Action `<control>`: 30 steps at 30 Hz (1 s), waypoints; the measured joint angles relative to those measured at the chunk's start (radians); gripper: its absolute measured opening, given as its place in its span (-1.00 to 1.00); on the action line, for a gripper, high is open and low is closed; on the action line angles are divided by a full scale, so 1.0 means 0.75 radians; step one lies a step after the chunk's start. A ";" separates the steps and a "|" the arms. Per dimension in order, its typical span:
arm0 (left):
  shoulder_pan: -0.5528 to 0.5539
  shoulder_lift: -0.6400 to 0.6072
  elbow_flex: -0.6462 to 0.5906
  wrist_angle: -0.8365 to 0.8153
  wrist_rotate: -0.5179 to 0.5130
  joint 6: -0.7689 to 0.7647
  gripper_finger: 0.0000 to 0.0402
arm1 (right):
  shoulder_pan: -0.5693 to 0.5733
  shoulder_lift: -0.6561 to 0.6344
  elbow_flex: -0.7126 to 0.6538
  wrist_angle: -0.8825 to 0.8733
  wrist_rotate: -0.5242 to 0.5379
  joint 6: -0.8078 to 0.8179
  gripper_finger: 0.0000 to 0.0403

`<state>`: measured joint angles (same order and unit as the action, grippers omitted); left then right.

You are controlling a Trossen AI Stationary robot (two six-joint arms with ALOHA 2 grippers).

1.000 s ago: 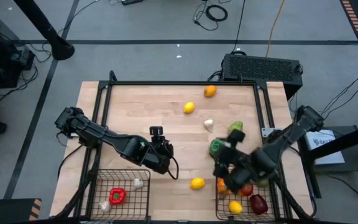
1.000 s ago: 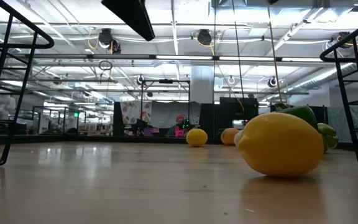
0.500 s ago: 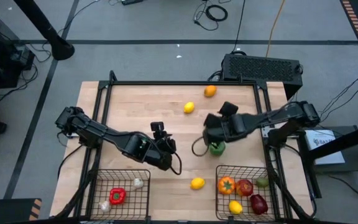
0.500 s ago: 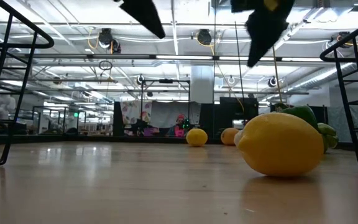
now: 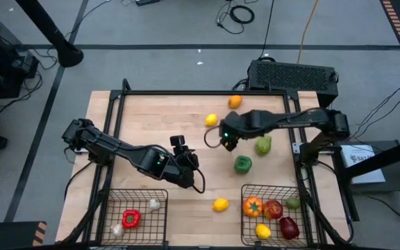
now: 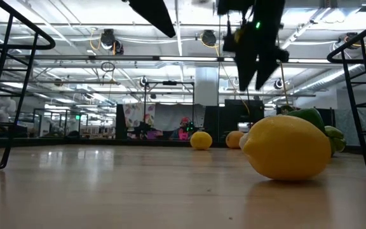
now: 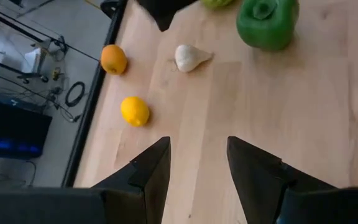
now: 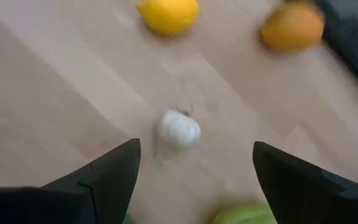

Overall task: Sort produce into baskets
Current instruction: Put the white garlic into the left black wire basket

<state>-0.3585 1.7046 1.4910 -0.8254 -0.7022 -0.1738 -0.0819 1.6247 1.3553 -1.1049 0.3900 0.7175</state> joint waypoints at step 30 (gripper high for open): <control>-0.006 0.000 0.000 -0.080 0.114 0.034 -0.17 | -0.049 0.379 -0.033 0.034 -0.084 0.217 0.65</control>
<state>-0.3626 1.7046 1.4910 -0.8852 -0.6168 -0.1482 -0.1188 1.9089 1.3307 -1.0794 0.3269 0.8802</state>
